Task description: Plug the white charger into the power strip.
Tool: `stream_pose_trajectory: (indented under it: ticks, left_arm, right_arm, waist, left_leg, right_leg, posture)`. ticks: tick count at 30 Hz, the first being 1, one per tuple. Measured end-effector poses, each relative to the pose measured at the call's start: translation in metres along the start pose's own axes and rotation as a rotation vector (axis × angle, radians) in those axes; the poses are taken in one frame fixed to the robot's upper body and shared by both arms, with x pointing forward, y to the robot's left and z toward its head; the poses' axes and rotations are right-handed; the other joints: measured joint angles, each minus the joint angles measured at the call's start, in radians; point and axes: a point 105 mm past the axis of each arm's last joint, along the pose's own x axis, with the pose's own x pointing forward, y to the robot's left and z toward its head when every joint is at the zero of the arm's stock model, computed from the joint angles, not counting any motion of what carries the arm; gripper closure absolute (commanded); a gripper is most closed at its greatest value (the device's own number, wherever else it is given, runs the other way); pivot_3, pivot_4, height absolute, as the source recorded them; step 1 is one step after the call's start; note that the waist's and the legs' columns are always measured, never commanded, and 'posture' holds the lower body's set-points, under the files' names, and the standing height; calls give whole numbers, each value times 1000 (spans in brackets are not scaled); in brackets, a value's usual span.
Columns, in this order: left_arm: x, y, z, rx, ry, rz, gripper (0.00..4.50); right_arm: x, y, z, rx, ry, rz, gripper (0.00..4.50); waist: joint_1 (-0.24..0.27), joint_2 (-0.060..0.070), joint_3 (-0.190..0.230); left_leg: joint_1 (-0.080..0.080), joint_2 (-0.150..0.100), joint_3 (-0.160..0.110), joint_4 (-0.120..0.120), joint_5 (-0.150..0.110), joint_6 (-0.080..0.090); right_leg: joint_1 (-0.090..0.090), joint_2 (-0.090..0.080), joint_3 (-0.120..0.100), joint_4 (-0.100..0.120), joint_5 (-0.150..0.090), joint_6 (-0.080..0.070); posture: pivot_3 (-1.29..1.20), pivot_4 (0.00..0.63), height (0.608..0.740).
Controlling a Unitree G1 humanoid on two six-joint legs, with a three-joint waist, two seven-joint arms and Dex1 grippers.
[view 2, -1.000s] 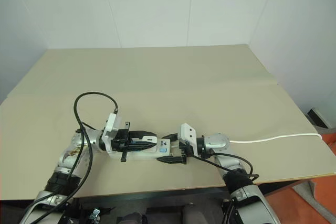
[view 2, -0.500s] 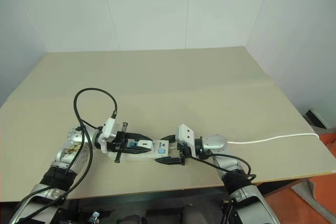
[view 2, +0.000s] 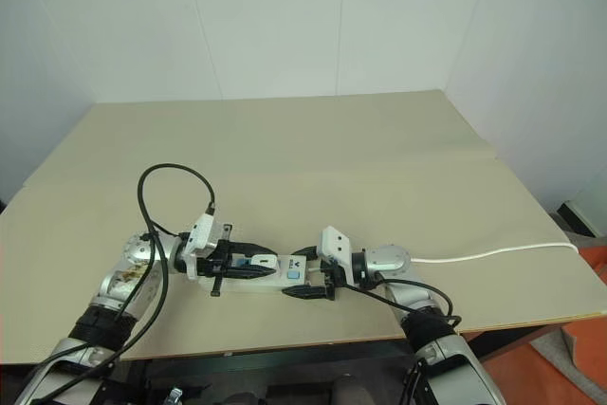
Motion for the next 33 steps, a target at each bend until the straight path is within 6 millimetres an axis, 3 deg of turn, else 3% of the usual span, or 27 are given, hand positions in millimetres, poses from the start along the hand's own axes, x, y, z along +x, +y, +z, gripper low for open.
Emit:
stream_pose_trajectory:
  ticks: [9,12,14,20,27,30,33]
  left_arm:
    - [-8,-14,1,-28,30,-3,3484]
    - [-15,-20,-2,-31,72,-19,2506]
    - [-30,-27,-22,-107,144,-5,1884]
    - [-29,-25,-20,-94,141,-8,26]
    - [-26,-22,-19,-93,132,-6,9]
    - [-27,-21,-16,-97,124,-15,0]
    - [-35,-17,-8,-98,132,-14,0]
  right_arm:
    - [7,3,3,-22,2,88,1034]
    - [10,6,3,-24,-2,117,1034]
    - [6,6,2,-26,0,124,1034]
    - [4,6,1,-25,1,122,1034]
    - [4,5,2,-31,-3,120,1034]
    - [4,5,0,-26,3,122,20]
    - [4,4,2,-32,6,137,20]
  waist:
    - [-7,0,0]
    - [-10,0,0]
    - [-12,0,2]
    - [2,-1,2]
    - [0,-1,3]
    - [0,-3,4]
    - [0,-5,6]
  left_leg:
    - [-1,1,0,-2,0,0]
    - [-2,1,0,-2,0,0]
    - [-4,1,0,-3,0,0]
    - [-5,1,0,-2,0,0]
    - [-6,1,0,-2,0,0]
    - [-7,1,0,-2,0,0]
    - [-12,1,0,-2,0,0]
  right_leg:
    - [-3,1,0,-1,-1,-1]
    - [-3,1,0,-1,-1,-1]
    - [-6,1,0,0,-1,-1]
    - [-7,0,0,0,-1,-2]
    - [-8,0,0,0,-1,-2]
    - [-9,0,0,0,-1,-2]
    - [-15,1,0,1,0,-2]
  posture:
    - [0,150,740]
    - [0,150,740]
    - [0,150,740]
    - [0,150,740]
    - [0,150,740]
    - [0,150,740]
    - [0,150,740]
